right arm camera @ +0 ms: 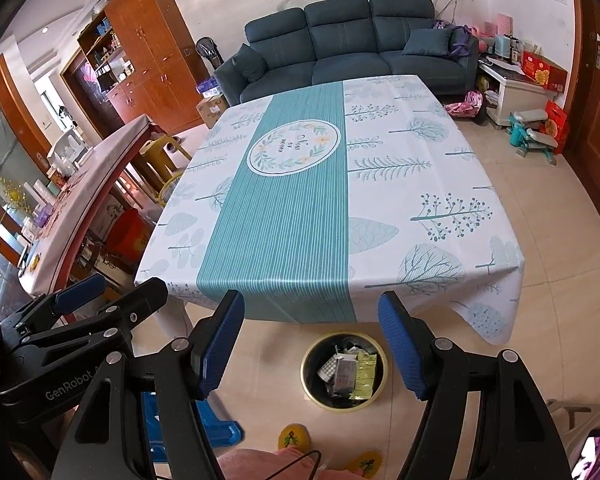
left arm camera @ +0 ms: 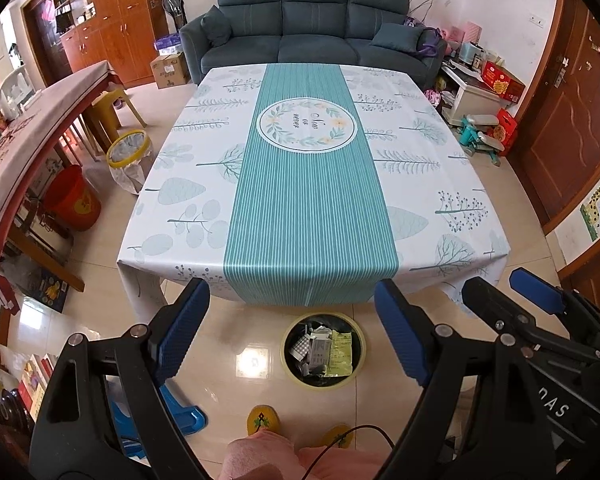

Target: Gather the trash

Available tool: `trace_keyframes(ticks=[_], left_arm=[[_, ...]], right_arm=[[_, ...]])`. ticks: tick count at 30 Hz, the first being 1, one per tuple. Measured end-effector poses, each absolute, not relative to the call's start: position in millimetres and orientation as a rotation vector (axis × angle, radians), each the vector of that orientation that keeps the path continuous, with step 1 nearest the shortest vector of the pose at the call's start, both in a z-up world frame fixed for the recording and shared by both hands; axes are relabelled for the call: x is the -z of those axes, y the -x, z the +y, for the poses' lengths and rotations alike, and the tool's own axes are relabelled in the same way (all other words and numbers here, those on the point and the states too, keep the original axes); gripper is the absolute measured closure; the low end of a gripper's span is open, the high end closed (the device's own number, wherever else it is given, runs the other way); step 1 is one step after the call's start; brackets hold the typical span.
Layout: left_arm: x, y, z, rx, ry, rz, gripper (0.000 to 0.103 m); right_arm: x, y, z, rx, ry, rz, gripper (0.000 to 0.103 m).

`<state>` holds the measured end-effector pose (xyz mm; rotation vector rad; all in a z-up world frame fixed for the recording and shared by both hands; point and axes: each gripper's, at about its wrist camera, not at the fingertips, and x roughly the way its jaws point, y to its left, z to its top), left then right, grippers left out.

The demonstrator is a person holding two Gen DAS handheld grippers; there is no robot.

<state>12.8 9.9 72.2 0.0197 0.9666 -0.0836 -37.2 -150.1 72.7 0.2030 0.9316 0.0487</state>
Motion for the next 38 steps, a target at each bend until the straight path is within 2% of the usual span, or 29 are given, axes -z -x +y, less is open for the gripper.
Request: trace_keyframes(ticks=[38], left_arm=[[-68.7, -4.6, 9.1, 0.067, -0.013, 0.983, 0.021]], right_arm=[[-71.4, 36.6, -153.3, -0.057, -0.197, 0.931, 0.032]])
